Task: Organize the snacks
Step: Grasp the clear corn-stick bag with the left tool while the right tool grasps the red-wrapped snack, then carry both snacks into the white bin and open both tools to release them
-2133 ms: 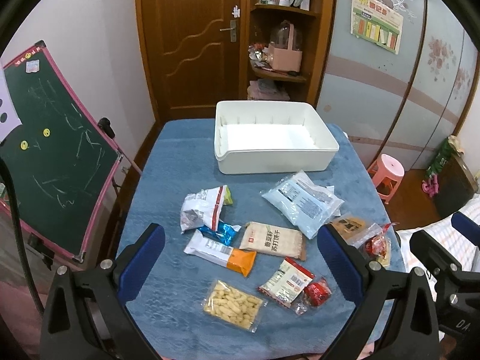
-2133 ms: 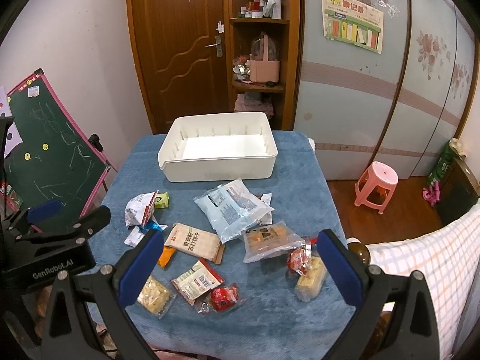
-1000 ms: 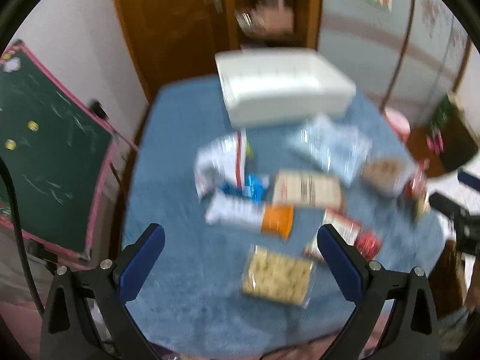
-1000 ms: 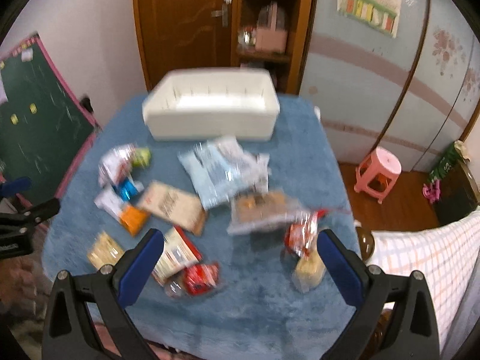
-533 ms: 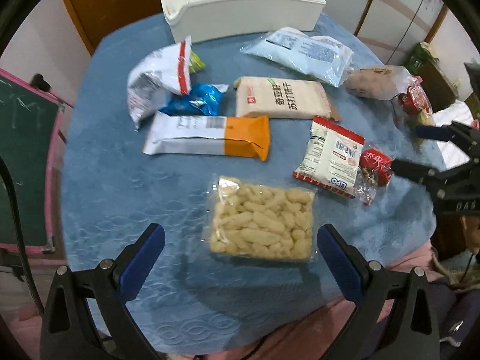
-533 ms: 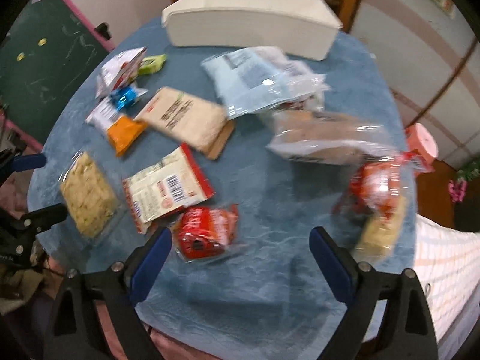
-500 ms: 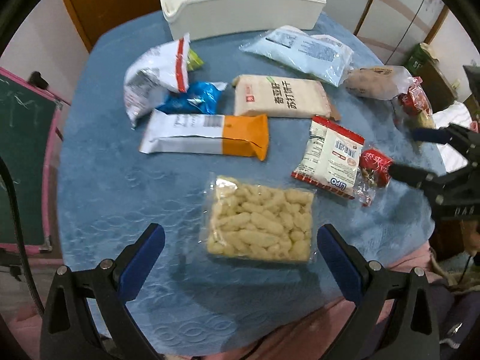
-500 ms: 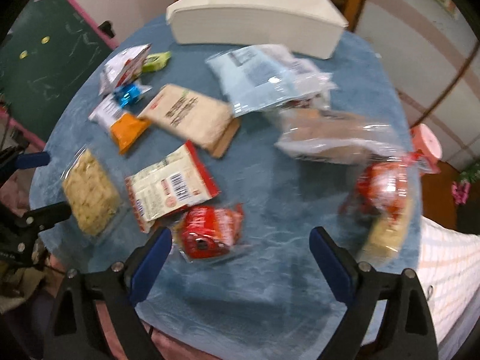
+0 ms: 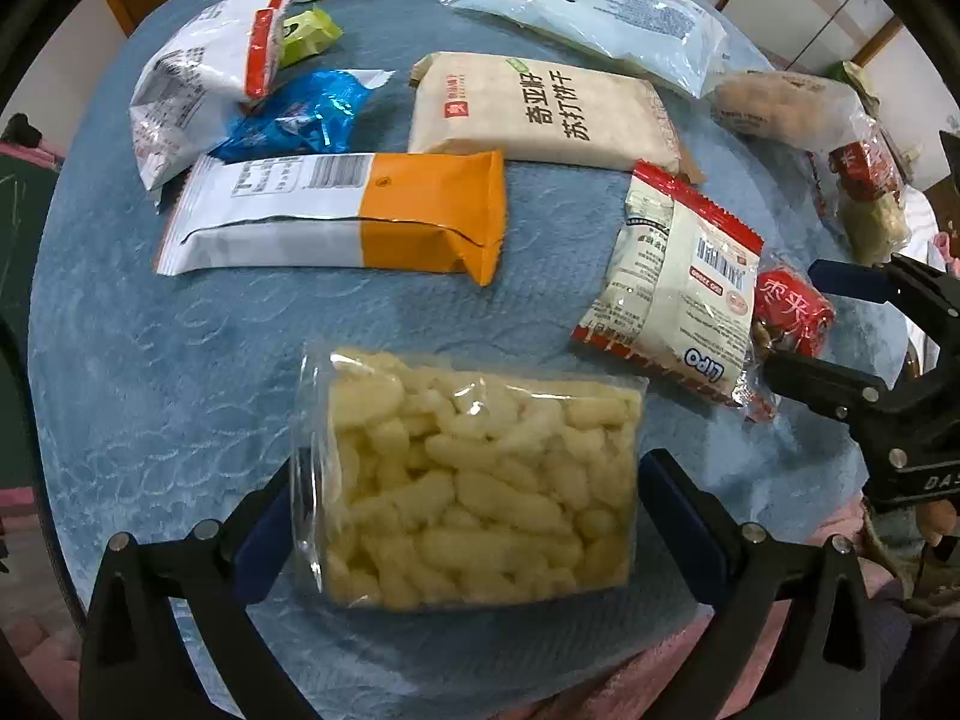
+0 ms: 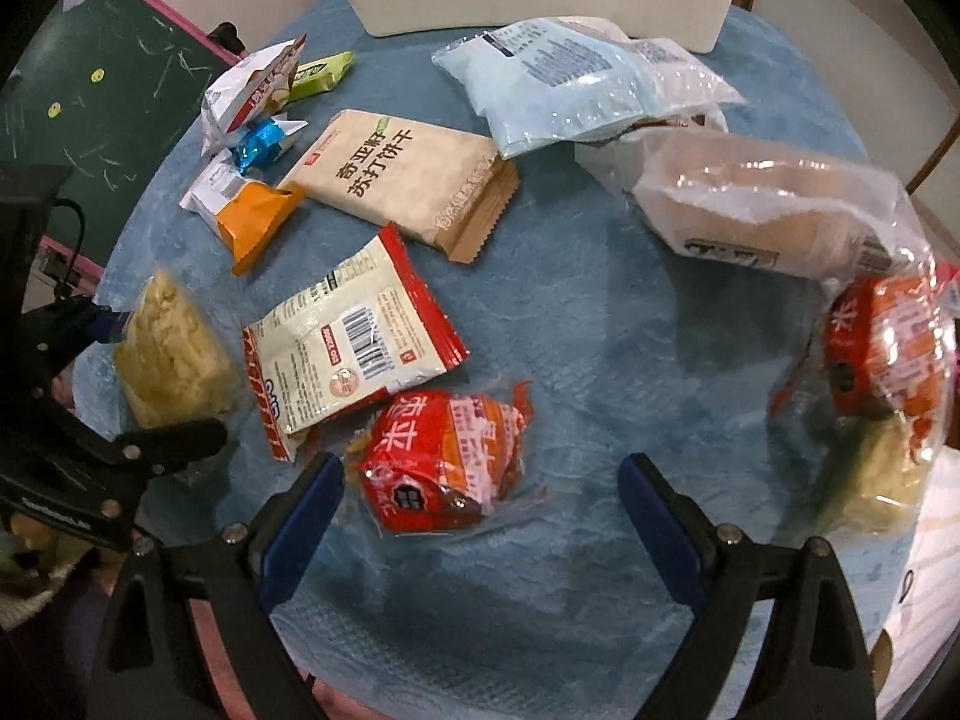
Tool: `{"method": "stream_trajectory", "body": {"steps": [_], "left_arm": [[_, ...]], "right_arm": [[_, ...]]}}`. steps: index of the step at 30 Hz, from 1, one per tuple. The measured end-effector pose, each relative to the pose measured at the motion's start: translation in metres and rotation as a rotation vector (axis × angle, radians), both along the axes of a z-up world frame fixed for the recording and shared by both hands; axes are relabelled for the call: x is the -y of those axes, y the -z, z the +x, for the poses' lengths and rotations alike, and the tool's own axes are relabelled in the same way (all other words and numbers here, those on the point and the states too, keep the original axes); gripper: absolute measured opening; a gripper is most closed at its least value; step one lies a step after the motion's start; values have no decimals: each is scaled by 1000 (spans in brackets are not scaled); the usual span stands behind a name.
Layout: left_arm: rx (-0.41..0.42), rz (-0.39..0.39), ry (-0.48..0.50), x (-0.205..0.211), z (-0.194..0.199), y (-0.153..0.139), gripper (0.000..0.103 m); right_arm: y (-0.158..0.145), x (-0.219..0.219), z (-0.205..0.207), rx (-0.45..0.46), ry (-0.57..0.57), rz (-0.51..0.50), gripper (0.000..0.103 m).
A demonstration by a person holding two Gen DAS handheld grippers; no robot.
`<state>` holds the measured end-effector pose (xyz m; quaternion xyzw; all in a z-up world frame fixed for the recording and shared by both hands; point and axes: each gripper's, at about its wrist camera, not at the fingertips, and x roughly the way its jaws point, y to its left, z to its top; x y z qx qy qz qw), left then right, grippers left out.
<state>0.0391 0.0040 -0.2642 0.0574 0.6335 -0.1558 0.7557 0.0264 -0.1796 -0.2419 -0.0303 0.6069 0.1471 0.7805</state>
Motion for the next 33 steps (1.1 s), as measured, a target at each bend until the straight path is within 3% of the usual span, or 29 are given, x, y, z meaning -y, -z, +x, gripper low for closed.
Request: {"method": "stream_trajectory", "body": {"steps": [8,9,10,12,18,26,33], "left_arm": [[10,4,-29,14,4,-1,103],[16,2,-39,12,2,-2,100],[20,-5,-44,12,1,-3,97],[43,-5,-47,10,-3,-10,87],[74,0,-82,2,-12,-21,86],[232,-11,-85,-7,-21,-86,86],[410,-64,-130,-16,17,-183,86]], "right_arm": [[3,-5,4,2,-9,-6,93],[3,-9,3,3,-20,-10,83],[0,-11,-2,9,-36,-1,67],[-5,-13,-5,6,-46,23,62],[-20,-7,-11,30,-2,46,55],[-79,3,-17,170,31,29,55],[-156,2,8,363,53,57,55]]}}
